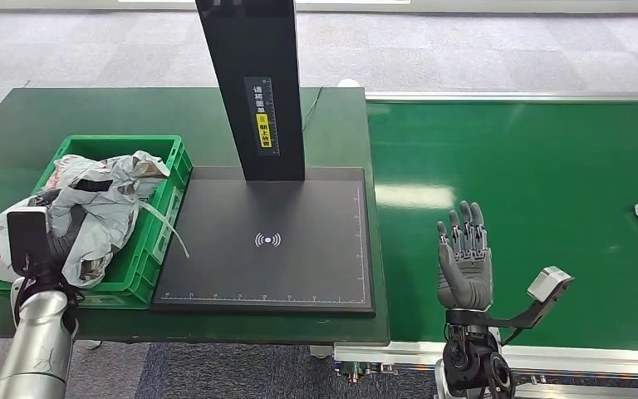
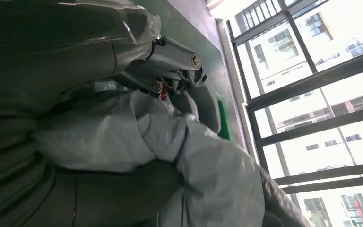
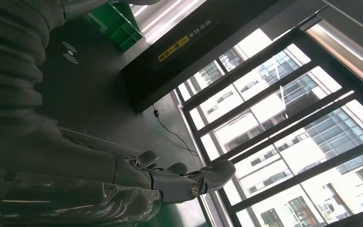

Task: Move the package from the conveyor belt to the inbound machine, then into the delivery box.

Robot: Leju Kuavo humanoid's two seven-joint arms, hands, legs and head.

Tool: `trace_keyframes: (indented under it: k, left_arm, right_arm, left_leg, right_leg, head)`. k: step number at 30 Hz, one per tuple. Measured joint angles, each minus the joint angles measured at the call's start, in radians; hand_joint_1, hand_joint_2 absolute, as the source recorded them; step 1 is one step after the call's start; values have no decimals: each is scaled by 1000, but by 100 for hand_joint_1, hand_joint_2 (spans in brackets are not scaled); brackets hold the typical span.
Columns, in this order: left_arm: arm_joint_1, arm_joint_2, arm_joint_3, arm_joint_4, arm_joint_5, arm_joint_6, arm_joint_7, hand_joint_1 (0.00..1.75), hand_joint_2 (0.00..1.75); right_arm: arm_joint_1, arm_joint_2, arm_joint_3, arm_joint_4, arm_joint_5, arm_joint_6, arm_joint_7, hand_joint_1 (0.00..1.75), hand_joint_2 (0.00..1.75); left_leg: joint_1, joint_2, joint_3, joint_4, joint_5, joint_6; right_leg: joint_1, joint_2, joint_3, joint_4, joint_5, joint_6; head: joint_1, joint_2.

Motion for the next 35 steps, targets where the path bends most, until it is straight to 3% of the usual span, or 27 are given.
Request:
trace_keyframes:
  k: [7,16,25,30,33,34,35]
  left_arm:
    - [76,-37,3,-165,52,-4,-27,0,175]
    - [268,-147,-16,-562,148,-26,-90,0,175]
    - [462,-256,-79,-856,165,-38,-206,0,175]
    - [558,-281,-138,-942,149,-145,-208,0,175]
    - [616,-297,-204,-954,64,-179,-156,0,175]
    - [629,-301,-224,-952,29,-182,-128,0,175]
    - [635,-302,-234,-951,11,-183,-113,0,175]
  right_arm:
    - [-6,-3,-2,11,0,-10,2,0,175]
    - [21,-5,-14,3,-1,-9,-3,0,175]
    - [70,-5,-22,-57,54,-8,-26,0,175]
    - [90,-8,-15,-83,174,36,-57,0,175]
    - [104,-11,6,-98,292,41,-70,0,175]
    - [107,-12,15,-102,340,33,-70,0,131]
    - [109,-13,20,-104,365,28,-70,0,116]
  left_leg:
    - [0,0,0,0,0,0]
    - [0,0,-1,0,-1,0]
    - [0,0,-1,0,-1,0]
    - [0,0,-1,0,-1,0]
    - [0,0,-1,0,-1,0]
    - [0,0,-1,0,-2,0]
    - [0,0,-1,0,-2,0]
  right_leg:
    - [0,0,0,0,0,0]
    - [0,0,-1,-1,0,0]
    - [0,0,-1,-1,-1,0]
    - [0,0,-1,-1,-1,0]
    - [0,0,-1,-1,-1,0]
    - [0,0,-1,-1,-1,0]
    - [0,0,-1,-1,-1,0]
  head:
    - [0,0]
    - [0,0]
    - [0,0]
    - [0,0]
    - [0,0]
    - [0,0]
    - [0,0]
